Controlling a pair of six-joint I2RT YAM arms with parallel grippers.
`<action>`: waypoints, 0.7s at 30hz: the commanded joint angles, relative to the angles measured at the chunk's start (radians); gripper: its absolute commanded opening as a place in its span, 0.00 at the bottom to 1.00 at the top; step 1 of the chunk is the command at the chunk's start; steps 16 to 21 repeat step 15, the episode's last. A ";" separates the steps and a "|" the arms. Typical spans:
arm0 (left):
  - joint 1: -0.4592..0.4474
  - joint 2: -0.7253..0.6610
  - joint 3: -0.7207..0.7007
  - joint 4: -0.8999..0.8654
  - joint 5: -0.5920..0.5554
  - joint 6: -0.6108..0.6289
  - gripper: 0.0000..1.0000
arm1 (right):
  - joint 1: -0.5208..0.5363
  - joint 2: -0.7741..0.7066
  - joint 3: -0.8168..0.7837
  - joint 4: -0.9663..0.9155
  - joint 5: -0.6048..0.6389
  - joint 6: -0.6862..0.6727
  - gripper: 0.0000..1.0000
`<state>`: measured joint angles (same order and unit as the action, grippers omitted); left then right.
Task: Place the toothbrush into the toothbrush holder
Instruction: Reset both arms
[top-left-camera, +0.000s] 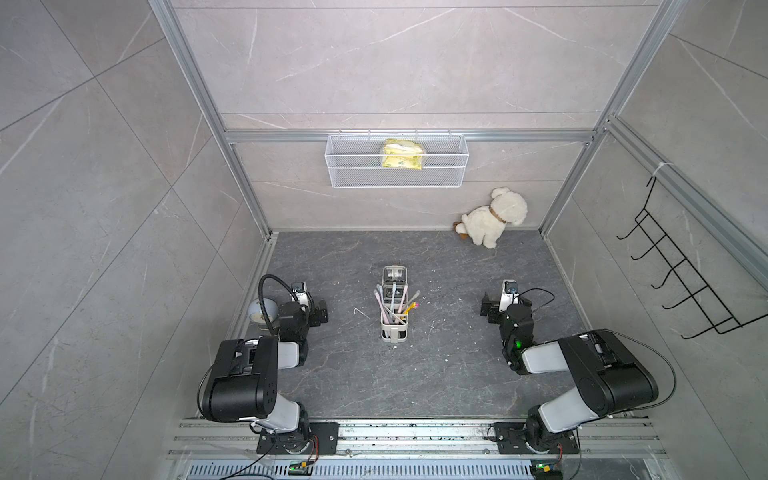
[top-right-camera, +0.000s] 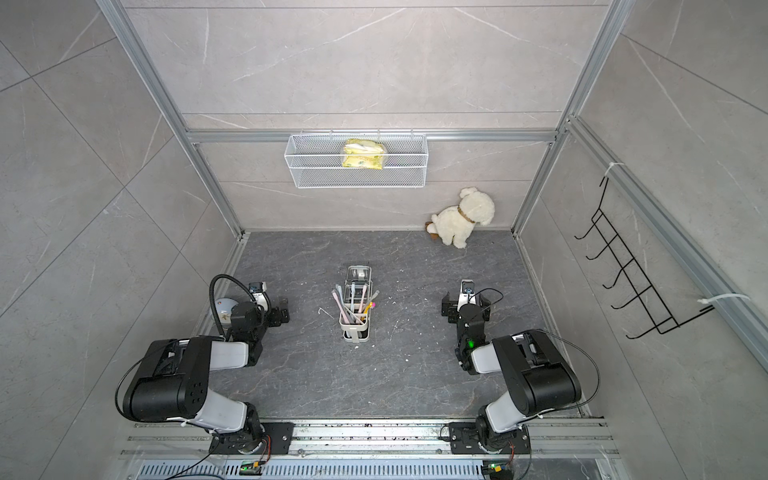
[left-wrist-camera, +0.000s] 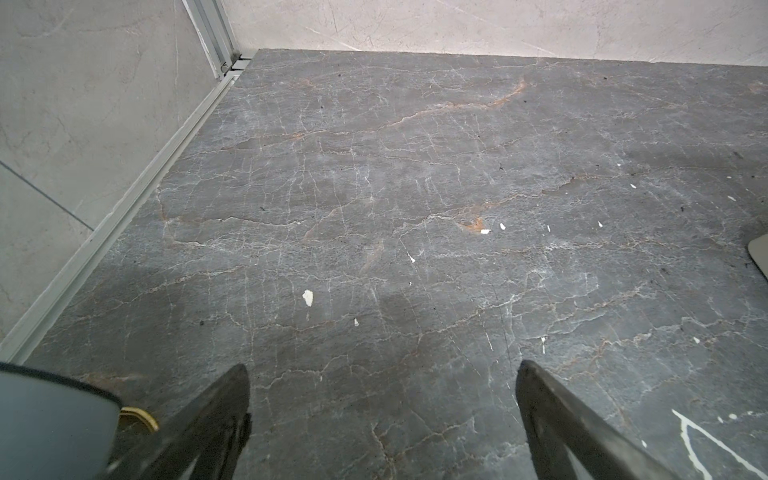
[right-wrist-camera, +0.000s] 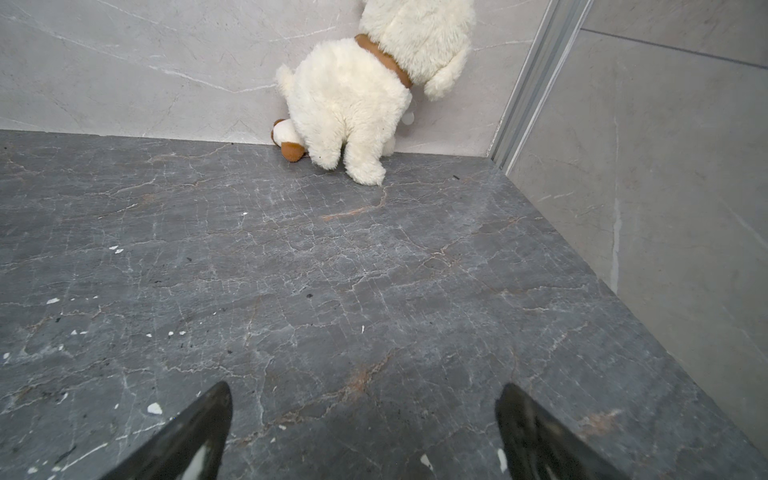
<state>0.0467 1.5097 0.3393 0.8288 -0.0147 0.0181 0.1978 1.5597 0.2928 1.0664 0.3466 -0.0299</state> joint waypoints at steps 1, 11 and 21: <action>0.007 -0.016 0.017 0.018 0.021 -0.007 1.00 | -0.002 -0.007 0.011 -0.006 -0.006 0.005 1.00; 0.006 -0.016 0.017 0.017 0.021 -0.008 1.00 | -0.002 -0.004 0.017 -0.017 -0.011 0.005 1.00; 0.007 -0.016 0.017 0.018 0.021 -0.008 1.00 | -0.003 -0.007 0.008 -0.004 -0.009 0.004 1.00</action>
